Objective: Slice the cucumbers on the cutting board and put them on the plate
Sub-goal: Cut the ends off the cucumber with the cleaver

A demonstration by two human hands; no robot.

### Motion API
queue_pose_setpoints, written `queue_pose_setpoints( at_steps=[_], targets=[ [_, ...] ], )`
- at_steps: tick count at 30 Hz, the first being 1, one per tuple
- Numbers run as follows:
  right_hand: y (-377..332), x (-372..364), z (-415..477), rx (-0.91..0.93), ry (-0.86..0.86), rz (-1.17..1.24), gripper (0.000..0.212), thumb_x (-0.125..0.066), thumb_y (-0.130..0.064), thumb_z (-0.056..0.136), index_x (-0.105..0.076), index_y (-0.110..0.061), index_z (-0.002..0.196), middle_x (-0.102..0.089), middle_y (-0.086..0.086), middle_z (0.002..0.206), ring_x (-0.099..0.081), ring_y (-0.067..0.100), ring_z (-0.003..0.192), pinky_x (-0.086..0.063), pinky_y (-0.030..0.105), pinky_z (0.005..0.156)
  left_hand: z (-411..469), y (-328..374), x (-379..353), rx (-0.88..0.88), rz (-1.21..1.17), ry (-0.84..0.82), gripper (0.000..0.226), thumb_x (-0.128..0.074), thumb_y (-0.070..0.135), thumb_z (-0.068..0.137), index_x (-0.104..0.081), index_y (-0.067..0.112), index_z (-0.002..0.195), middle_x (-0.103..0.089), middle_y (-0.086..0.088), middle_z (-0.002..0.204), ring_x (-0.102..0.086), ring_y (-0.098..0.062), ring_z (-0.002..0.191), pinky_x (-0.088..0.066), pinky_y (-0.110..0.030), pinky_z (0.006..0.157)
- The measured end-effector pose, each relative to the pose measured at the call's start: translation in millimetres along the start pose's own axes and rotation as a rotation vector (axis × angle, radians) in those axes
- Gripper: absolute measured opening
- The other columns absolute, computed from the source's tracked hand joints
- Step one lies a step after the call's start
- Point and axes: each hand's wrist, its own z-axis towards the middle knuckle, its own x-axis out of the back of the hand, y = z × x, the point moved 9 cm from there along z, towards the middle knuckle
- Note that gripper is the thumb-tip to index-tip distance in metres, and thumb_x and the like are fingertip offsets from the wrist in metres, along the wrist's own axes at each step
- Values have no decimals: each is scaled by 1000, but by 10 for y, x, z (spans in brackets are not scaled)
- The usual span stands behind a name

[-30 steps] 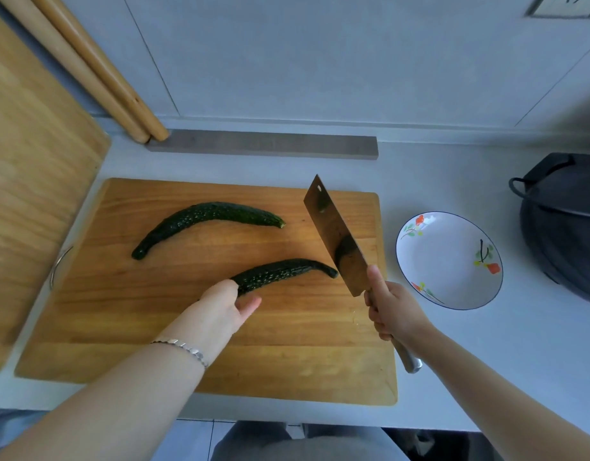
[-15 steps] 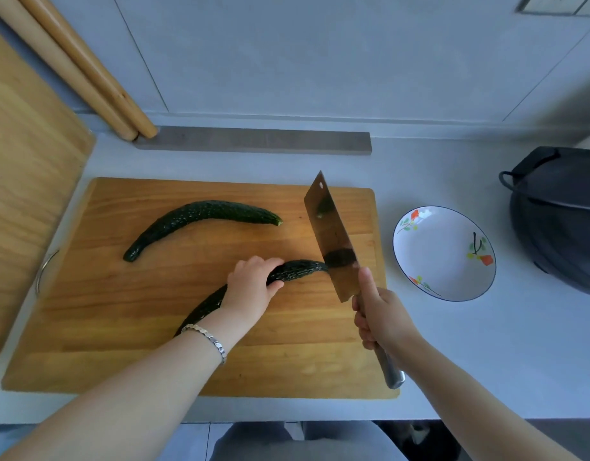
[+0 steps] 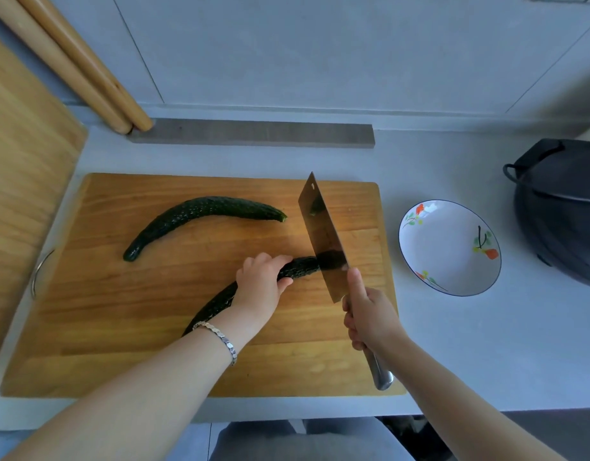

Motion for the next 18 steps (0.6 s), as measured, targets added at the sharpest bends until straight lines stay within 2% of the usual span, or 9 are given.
queue_pose_setpoints(
  at_steps=[9, 13, 18],
  targets=[
    [-135, -133, 160, 23, 1, -140, 64, -19, -62, 93, -45, -7, 74, -44, 7, 59, -42, 20, 49, -39, 26, 45, -8, -9, -12, -5, -21, -4, 40, -54, 26, 92, -47, 27, 132, -51, -2, 111, -40, -21, 102, -28, -28, 78],
    [-100, -202, 269, 42, 30, -130, 64, -19, -64, 92, -45, -9, 71, -46, 6, 62, -43, 20, 54, -42, 31, 54, -3, -17, -27, -5, -15, 2, 40, -55, 26, 91, -48, 27, 131, -50, -2, 111, -40, -21, 102, -26, -27, 77],
    [-132, -204, 387, 73, 43, -66, 64, -21, -67, 90, -46, -11, 69, -47, 4, 61, -44, 21, 55, -42, 31, 55, 4, -22, -44, -14, -20, -18, 39, -55, 26, 91, -49, 27, 130, -50, -3, 111, -42, -22, 102, -32, -30, 82]
  ],
)
